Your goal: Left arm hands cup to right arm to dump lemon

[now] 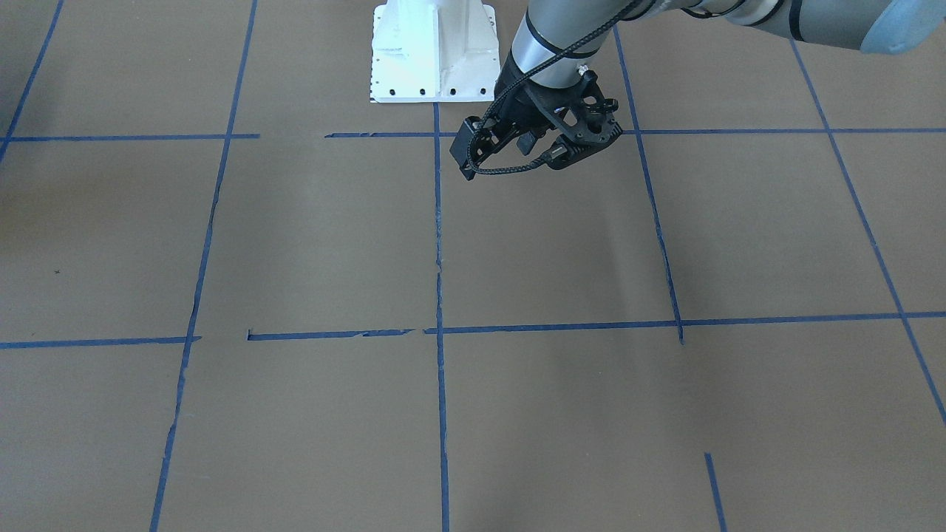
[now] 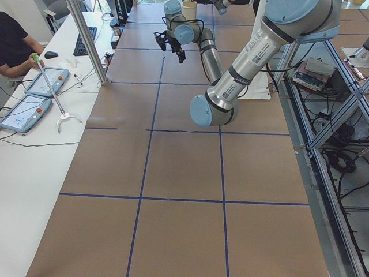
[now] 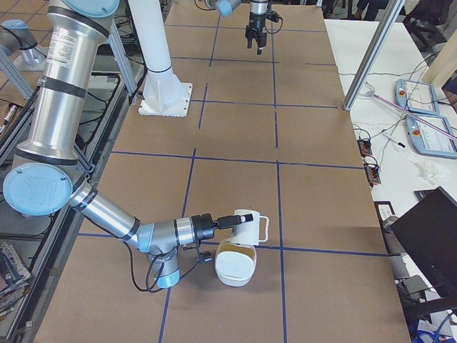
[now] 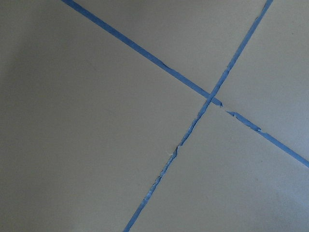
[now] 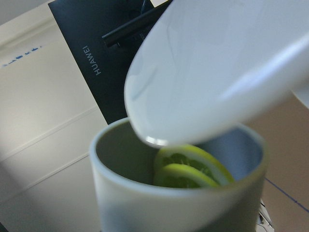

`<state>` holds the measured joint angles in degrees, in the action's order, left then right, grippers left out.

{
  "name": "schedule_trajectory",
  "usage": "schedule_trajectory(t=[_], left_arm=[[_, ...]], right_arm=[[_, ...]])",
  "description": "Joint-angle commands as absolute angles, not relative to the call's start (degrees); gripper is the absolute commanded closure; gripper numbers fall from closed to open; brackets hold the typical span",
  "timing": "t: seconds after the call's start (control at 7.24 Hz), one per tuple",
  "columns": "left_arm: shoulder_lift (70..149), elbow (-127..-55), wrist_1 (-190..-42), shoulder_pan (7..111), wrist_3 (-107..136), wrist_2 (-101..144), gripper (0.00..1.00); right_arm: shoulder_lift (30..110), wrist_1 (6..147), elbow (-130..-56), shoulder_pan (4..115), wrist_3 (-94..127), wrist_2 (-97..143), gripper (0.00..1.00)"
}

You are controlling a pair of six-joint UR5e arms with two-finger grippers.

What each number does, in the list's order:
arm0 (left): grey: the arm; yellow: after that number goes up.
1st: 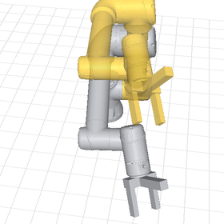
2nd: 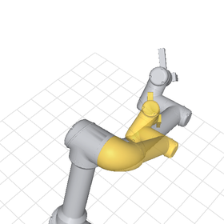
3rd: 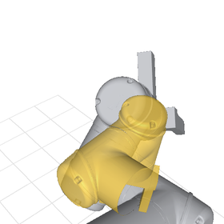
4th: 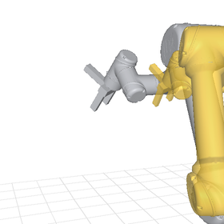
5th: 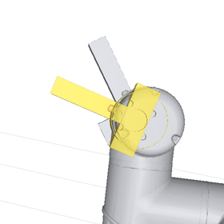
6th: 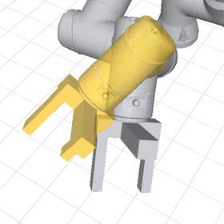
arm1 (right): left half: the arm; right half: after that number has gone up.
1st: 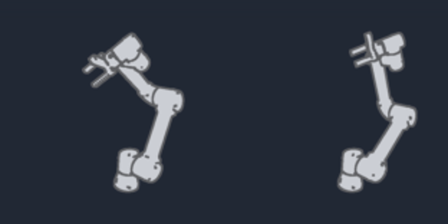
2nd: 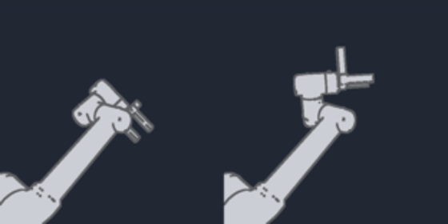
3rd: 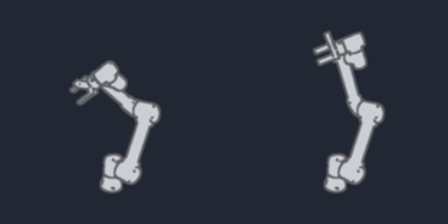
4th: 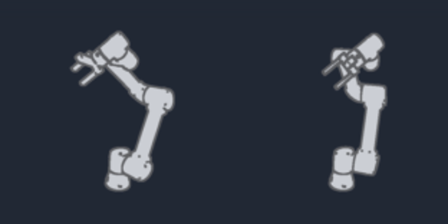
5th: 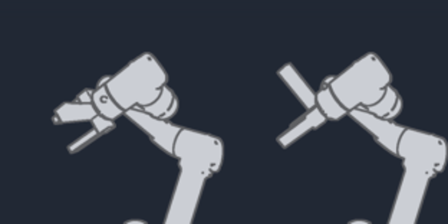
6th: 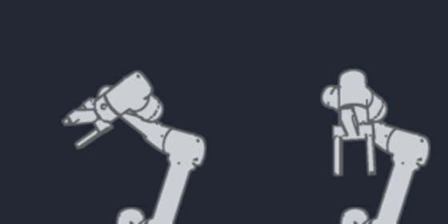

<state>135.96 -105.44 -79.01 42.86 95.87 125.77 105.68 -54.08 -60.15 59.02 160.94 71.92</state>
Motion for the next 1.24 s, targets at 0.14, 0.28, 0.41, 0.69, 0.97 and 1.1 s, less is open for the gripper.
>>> schedule_trajectory(t=[0.14, 0.28, 0.41, 0.69, 0.97, 1.1], left_arm=[[135.8, -105.5, -79.0, 42.7, 96.0, 125.7, 0.00], [135.7, -105.5, -79.0, 42.7, 96.0, 125.7, 0.00], [136.1, -105.6, -78.9, 42.7, 96.1, 124.5, 0.00], [135.8, -105.5, -79.0, 41.8, 96.1, 122.5, 0.00], [135.9, -105.5, -79.0, 41.7, 96.1, 122.5, 0.00], [136.1, -105.5, -79.0, 41.7, 96.1, 122.5, 0.00]], right_arm=[[107.8, -58.5, -58.9, 59.0, 170.5, 71.6, 0.97], [108.0, -59.0, -58.9, 59.1, 173.8, 71.7, 0.97], [107.9, -59.3, -59.0, 59.0, 175.4, 71.7, 0.97], [107.5, -59.2, -59.2, 59.0, 175.0, 71.9, 0.98], [107.0, -53.5, -62.7, 58.9, 167.1, 72.2, 0.99], [107.0, -46.8, -67.8, 58.9, 159.9, 72.2, 0.99]])
